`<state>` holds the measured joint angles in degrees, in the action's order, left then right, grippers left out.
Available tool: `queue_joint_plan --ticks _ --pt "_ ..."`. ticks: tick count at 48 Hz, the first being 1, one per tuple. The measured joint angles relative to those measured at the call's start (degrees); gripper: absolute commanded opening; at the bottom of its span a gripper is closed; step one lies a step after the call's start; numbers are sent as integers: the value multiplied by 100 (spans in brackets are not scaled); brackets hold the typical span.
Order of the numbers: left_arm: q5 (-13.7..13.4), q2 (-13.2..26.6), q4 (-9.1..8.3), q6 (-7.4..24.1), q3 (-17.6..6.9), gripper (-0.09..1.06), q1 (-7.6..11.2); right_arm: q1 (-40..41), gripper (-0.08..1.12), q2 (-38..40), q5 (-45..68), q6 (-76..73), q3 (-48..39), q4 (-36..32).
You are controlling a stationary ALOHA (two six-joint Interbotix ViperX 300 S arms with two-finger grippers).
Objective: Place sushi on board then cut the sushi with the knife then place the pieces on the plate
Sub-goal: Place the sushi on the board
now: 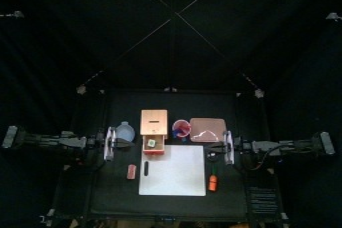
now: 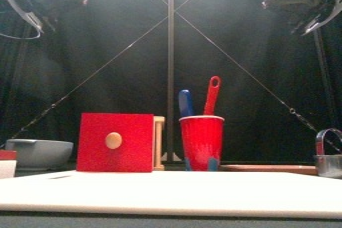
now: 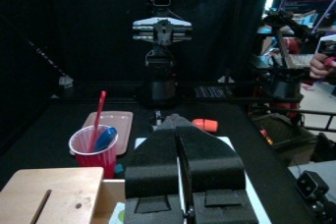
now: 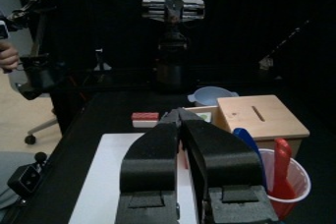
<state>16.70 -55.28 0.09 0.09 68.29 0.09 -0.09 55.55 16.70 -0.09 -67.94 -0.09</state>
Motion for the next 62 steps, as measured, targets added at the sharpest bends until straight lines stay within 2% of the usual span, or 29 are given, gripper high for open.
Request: queue_joint_plan --ticks 3,10,21,35,42,51,58,62 --pt "9 18 9 -9 -9 5 -26 18 -2 -9 -9 -18 0 18" --pt "44 132 9 -9 -9 5 -272 105 -2 -229 -62 -141 62 70" --pt "53 176 9 -9 0 5 -316 264 -2 -967 -369 -149 712 123" --pt "79 202 53 -26 0 5 -343 431 -2 -2347 -2057 -158 2312 615" --pt "79 202 97 -35 0 5 -352 439 -2 -3006 -2865 -158 3120 580" --pt "79 211 176 -9 114 5 -352 519 -1 -3691 -3700 -158 4043 439" --pt "79 211 176 0 167 5 -422 563 4 -4271 -4307 -167 4676 316" --pt "79 211 176 0 220 5 -501 563 12 -4641 -4641 -158 5019 176"
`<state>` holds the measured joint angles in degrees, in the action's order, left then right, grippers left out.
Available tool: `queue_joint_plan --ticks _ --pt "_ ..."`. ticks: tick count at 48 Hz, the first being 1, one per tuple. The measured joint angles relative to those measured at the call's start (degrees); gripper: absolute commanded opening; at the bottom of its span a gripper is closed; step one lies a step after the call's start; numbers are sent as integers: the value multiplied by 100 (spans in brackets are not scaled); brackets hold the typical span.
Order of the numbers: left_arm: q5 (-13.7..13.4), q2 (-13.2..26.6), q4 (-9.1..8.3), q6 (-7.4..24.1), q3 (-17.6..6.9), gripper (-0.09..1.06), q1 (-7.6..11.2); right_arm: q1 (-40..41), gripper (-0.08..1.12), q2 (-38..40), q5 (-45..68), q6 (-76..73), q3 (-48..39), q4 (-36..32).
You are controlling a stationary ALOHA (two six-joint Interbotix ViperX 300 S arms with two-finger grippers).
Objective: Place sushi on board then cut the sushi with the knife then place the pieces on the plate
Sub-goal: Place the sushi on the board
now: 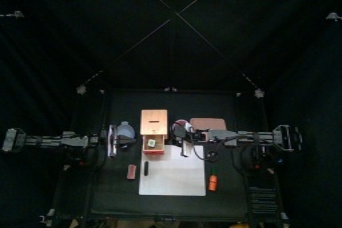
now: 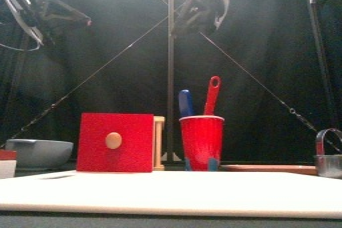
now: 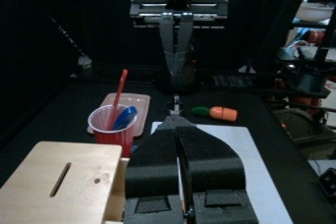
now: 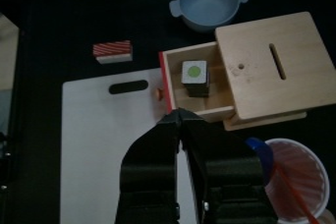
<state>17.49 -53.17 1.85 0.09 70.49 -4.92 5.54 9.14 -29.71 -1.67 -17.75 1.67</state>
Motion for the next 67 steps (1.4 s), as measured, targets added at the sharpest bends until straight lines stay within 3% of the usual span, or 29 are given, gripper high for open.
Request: queue_joint_plan --ticks 5,14,21,38,67 --pt "0 0 -9 0 26 5 -105 0 29 -483 -343 0 413 -123" --pt "0 0 -9 0 35 5 -193 0 75 -1195 -501 0 958 -264" --pt "0 0 0 0 70 5 -229 0 94 -1749 -527 -18 1345 -334" --pt "0 0 0 0 211 5 -378 9 96 -2769 -536 -18 2092 -343" --pt "26 0 44 -18 255 5 -457 158 96 -3085 -475 -9 2153 -536"
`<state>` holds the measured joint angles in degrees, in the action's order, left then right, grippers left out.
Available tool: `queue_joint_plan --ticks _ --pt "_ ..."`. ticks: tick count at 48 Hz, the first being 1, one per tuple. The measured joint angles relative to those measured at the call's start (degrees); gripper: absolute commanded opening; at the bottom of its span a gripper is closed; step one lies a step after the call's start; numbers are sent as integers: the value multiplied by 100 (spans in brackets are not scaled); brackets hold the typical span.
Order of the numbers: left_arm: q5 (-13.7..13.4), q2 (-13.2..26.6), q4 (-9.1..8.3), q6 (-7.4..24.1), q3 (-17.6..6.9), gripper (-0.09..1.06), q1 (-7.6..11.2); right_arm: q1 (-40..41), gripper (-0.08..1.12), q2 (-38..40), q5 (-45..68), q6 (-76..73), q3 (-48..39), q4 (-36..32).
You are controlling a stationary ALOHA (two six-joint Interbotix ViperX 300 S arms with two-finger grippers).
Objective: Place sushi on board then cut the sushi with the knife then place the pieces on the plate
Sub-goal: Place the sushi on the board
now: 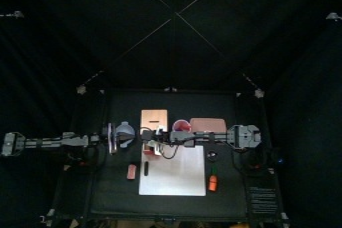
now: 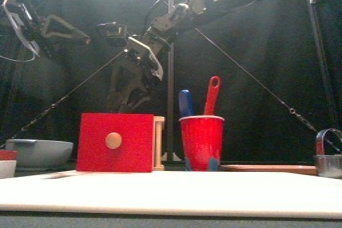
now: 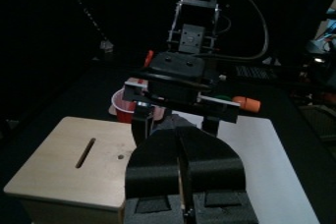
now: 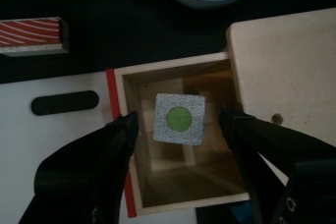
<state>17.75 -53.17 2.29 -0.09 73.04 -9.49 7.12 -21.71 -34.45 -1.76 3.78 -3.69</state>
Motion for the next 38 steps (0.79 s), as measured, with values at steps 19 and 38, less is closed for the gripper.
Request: queue_joint_plan --ticks 19,38 --pt "0 0 26 0 0 5 0 35 95 -105 9 0 9 -105" --pt "0 0 26 0 0 5 -9 26 94 -132 0 9 9 -211"
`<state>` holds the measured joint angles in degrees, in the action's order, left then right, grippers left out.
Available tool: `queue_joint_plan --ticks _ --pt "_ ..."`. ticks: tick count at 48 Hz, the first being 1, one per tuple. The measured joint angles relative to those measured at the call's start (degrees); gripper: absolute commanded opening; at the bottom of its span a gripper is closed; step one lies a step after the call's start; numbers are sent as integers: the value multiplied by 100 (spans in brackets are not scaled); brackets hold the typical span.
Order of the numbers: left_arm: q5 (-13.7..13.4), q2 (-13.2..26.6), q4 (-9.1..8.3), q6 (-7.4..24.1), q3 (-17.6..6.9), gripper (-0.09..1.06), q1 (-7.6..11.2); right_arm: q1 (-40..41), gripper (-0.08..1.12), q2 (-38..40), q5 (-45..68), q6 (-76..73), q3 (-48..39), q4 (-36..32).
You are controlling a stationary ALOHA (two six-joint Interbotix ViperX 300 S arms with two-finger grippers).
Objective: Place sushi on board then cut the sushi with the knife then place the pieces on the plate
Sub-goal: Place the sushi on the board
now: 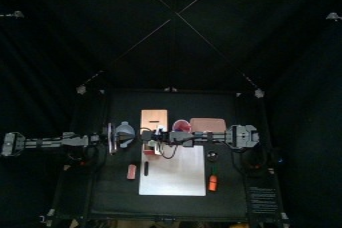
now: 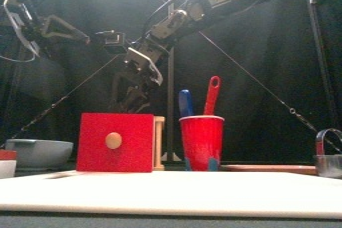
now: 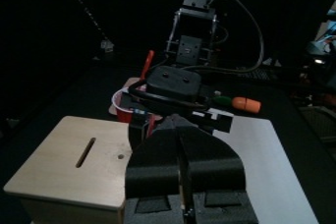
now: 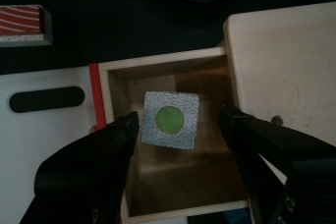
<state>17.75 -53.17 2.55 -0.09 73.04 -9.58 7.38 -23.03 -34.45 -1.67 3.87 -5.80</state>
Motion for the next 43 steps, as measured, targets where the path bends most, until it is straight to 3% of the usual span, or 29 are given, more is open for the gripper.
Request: queue_joint_plan --ticks 18,33,43 --pt "0 0 0 0 0 5 0 -26 93 -18 -44 -26 -9 -9" --pt "0 0 0 18 53 5 -35 -44 63 -26 -53 -18 0 -26" --pt "0 0 0 18 70 5 -79 -62 62 -26 -53 -9 0 -26"
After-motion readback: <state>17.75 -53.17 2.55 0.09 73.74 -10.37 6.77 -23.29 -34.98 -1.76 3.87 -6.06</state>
